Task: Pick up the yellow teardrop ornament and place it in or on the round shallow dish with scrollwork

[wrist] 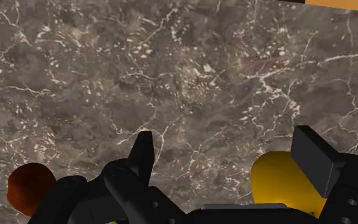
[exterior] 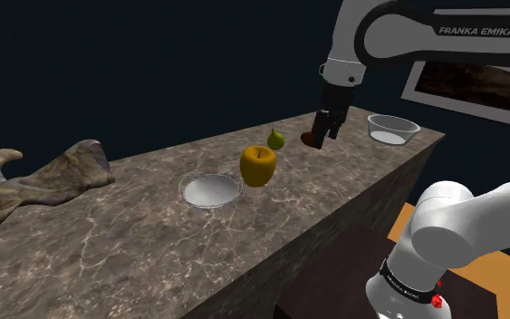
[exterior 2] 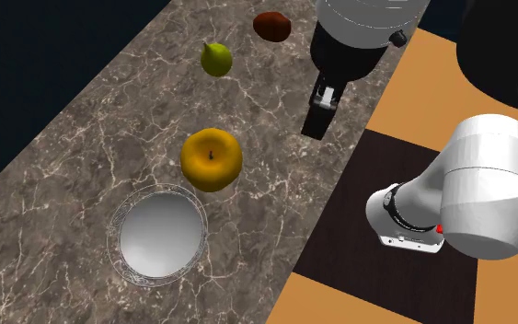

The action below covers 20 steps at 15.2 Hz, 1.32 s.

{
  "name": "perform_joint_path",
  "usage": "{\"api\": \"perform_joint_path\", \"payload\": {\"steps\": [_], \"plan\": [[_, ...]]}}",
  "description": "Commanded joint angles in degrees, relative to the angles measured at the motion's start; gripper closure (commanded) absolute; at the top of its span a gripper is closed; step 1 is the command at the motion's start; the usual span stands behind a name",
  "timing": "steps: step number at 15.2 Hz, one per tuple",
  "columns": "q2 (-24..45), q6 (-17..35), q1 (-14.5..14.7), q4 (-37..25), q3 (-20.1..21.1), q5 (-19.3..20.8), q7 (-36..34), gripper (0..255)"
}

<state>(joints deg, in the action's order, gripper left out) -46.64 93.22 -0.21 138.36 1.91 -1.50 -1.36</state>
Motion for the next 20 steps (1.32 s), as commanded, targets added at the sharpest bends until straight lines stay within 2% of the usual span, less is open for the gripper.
{"api": "perform_joint_path", "payload": {"steps": [1,11,20], "plan": [[0.0,0.0,0.0,0.0,0.0,0.0,0.0,0],[23.6,7.02,-2.55,-13.14,-7.59,-2.71,3.71,0],[45.41,6.92,-4.68,-30.47,-13.32,-9.69,8.29,0]]}}
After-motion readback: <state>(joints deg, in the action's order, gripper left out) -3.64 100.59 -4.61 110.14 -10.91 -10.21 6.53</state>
